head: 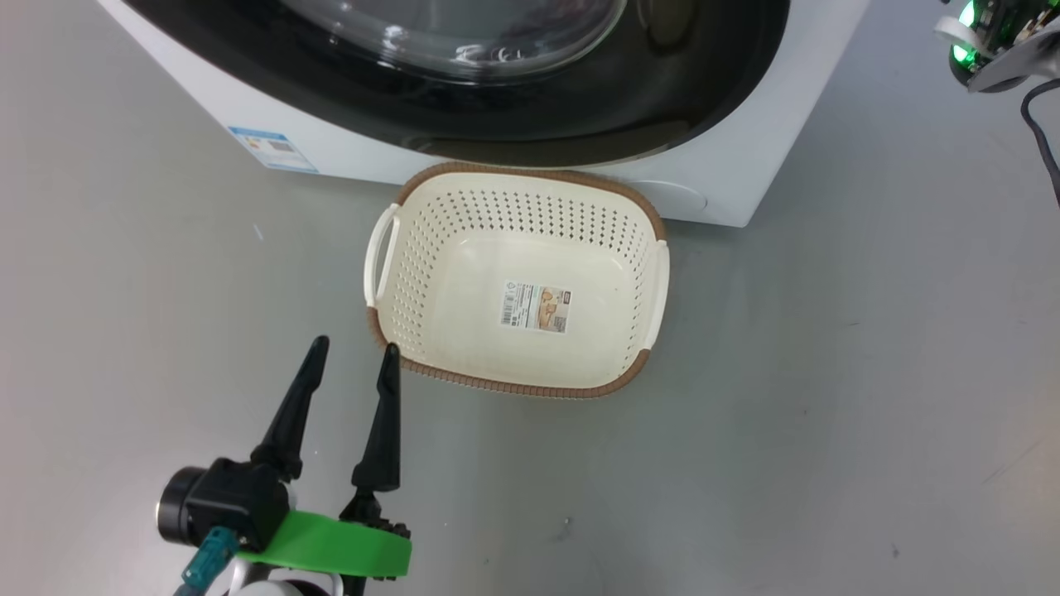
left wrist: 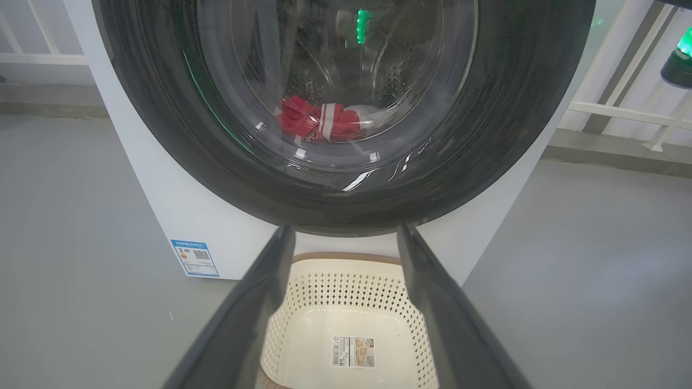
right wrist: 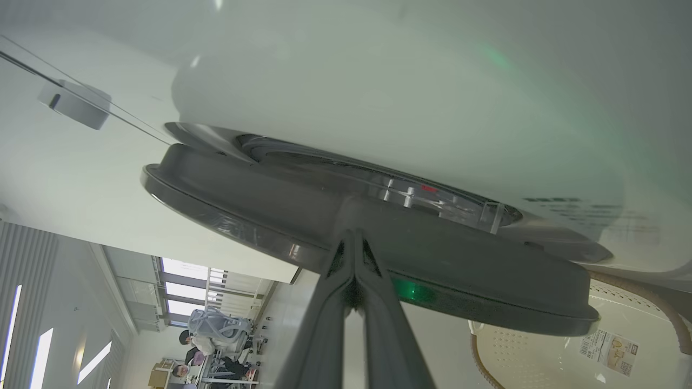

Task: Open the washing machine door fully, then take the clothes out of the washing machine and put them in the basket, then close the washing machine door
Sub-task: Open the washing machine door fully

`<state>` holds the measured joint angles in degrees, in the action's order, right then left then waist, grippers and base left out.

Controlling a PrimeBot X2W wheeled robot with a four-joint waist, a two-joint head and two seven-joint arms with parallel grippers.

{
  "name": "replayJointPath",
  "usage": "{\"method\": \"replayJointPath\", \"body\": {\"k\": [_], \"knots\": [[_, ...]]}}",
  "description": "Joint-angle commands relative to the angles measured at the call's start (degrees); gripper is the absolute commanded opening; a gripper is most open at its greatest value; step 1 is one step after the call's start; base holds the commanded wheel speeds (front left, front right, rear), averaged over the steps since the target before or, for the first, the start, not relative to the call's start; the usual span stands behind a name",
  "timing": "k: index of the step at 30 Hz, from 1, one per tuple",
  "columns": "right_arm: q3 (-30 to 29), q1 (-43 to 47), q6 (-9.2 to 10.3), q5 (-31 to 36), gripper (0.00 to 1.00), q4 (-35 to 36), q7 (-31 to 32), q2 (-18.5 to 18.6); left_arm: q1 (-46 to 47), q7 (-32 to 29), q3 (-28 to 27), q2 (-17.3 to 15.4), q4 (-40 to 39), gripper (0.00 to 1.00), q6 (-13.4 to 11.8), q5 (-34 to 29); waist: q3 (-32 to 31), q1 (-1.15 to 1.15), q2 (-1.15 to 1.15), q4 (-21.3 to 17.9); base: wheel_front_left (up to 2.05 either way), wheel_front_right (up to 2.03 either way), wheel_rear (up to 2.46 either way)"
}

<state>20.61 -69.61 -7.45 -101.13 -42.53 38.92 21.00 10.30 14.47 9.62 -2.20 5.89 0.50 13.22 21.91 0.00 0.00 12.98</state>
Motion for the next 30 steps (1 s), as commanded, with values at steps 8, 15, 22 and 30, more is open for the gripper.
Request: {"method": "replayJointPath", "body": {"k": [8,15,22,30], "knots": [[-0.61,-3.24,-0.03,1.79,0.0,-0.65,0.46,-1.1,2.15,0.52,-0.48,-0.68,-1.79,1.0,-0.47,0.98,2.56,0.0,0.0,1.9,0.0,0.0,0.0],[-0.77,-4.14,-0.03,3.48,0.0,-1.17,0.29,-1.28,2.64,0.52,0.21,-0.67,-1.87,1.0,-0.78,1.47,3.56,0.0,0.0,2.39,0.0,0.0,0.0],[-1.09,-4.61,-0.03,4.78,0.0,-0.54,-0.23,-1.9,3.49,0.52,0.98,-0.67,-2.17,1.0,-1.07,1.83,4.57,0.0,0.0,2.52,0.0,0.0,0.0],[0.07,-2.7,-0.03,6.81,0.0,2.64,1.01,-2.15,3.73,0.52,1.66,-0.67,-2.05,1.0,-1.45,2.18,4.07,0.0,0.0,2.59,0.0,0.0,0.0]]}}
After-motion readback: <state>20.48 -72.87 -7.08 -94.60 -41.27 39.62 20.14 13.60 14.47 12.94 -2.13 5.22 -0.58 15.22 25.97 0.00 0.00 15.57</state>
